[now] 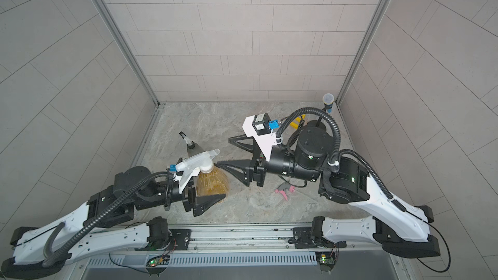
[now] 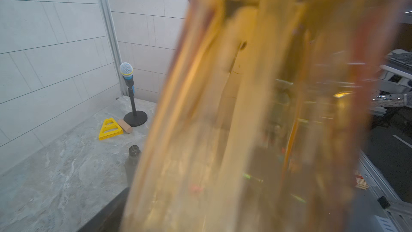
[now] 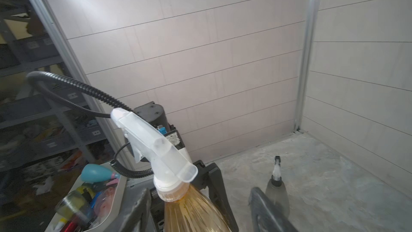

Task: Attach spray nozzles to spray bottles
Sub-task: Screw the spray nozzle on the spray bottle.

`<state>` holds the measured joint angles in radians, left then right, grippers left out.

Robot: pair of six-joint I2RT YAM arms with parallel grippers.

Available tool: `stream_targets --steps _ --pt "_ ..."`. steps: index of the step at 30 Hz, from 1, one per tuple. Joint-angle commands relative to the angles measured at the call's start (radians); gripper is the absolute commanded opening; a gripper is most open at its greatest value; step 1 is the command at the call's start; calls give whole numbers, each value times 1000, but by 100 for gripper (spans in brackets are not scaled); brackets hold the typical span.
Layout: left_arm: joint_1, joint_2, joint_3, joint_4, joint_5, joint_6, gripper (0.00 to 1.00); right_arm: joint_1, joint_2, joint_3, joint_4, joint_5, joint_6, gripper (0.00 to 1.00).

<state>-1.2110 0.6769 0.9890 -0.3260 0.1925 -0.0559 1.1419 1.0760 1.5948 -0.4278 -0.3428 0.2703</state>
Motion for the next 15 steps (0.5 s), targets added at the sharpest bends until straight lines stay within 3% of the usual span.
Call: stream_targets --steps 1,15 --pt "4 -17 10 53 79 -14 0 -10 47 38 -22 -227 -12 69" --pt "4 -24 6 48 70 -19 0 23 94 52 11 -204 4 48"
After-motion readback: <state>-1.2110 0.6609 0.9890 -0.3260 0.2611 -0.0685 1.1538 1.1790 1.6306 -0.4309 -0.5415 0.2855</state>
